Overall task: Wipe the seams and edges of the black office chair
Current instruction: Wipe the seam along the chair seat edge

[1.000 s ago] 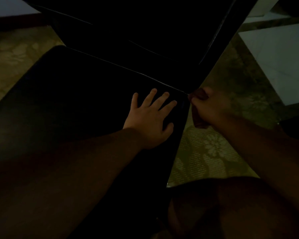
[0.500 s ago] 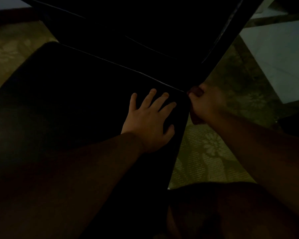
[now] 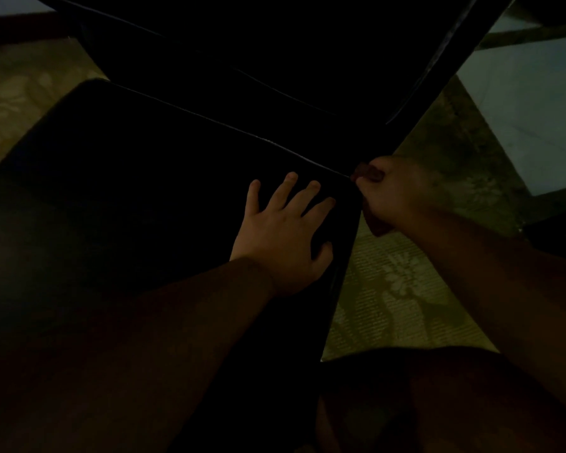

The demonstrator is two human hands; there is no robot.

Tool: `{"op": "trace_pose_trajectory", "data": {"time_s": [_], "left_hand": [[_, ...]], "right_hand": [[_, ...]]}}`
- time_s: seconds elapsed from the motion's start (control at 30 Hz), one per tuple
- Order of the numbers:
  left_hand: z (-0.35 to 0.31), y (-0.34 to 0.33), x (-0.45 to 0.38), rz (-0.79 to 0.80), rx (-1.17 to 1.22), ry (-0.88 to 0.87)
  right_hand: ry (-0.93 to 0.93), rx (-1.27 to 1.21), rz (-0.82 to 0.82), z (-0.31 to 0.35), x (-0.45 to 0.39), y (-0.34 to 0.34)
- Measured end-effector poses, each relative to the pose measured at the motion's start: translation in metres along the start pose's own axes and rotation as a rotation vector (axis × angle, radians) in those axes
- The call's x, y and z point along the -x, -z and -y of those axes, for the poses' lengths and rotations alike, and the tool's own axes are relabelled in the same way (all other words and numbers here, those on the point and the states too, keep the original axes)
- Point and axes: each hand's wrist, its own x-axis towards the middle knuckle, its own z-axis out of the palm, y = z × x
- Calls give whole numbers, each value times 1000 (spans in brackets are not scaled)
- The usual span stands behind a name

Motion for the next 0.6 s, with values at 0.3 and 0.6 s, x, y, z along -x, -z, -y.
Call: {"op": "trace_pose_trajectory", "data": {"time_s": [0.3, 0.6], "left_hand": [[1, -2, 0, -21, -6, 3], [0, -3, 1, -26, -18, 1]], "right_hand": [[52, 98, -113, 10, 4, -5], [61, 116, -3, 4, 6, 4]]}}
